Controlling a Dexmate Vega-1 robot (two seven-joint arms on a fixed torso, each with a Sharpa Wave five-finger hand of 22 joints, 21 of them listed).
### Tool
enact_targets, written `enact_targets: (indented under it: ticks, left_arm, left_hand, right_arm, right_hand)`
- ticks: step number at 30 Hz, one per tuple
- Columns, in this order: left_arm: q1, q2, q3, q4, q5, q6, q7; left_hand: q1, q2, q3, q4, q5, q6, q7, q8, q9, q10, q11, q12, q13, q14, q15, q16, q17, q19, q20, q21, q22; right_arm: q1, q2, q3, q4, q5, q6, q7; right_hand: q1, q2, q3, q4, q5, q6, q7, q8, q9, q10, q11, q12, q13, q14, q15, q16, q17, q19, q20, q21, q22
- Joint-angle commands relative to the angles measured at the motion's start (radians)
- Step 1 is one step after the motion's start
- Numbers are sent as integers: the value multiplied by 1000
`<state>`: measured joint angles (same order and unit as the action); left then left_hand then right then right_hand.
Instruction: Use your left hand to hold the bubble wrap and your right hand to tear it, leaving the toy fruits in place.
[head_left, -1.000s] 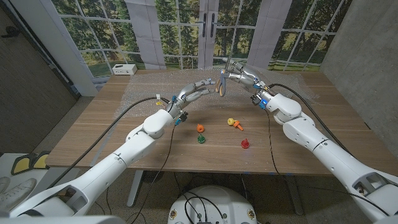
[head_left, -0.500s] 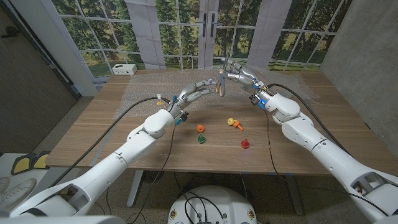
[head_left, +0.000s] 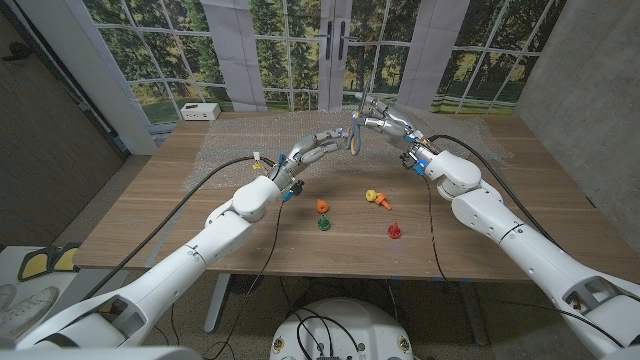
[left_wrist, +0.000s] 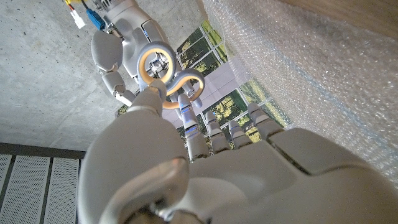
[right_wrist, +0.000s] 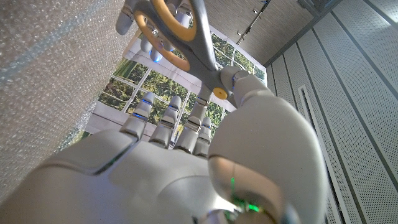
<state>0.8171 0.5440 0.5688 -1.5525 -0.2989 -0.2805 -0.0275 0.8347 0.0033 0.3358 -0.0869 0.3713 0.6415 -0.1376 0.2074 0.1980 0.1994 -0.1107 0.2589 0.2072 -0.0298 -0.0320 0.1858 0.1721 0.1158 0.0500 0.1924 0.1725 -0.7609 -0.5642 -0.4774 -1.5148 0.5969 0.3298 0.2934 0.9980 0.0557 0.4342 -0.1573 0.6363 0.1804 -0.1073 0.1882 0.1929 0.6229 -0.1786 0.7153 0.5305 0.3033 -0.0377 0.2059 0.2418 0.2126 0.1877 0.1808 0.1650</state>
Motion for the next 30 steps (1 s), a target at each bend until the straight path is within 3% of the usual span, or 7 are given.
enact_targets:
  ticks: [1,30]
  left_arm:
    - [3,-5,1,5,-1,-3,5]
    - [2,0,12,-17,24,14,12]
  left_hand:
    - [5,11,-5,-1,-1,5,1,2,1,7,1,6,1,8,-13,5,3,4,2,3,3]
    - [13,-15,-37,-11,-10,-8,15,-10,-1,4,5,-1,1,9,-10,2,3,1,6,1,2]
  right_arm:
    - [-6,-1,-1,-8,5,3,6]
    - [-9,1,-9,-17,-26,23,-7]
  right_hand:
    - [3,13,2,2,5,3,-2,2,3,28,-29,180,37,6,-159,8,2,4,-4,7,4]
    - [3,16,0,2,8,7,-2,3,3,29,-29,185,35,6,-160,10,4,4,-4,6,4]
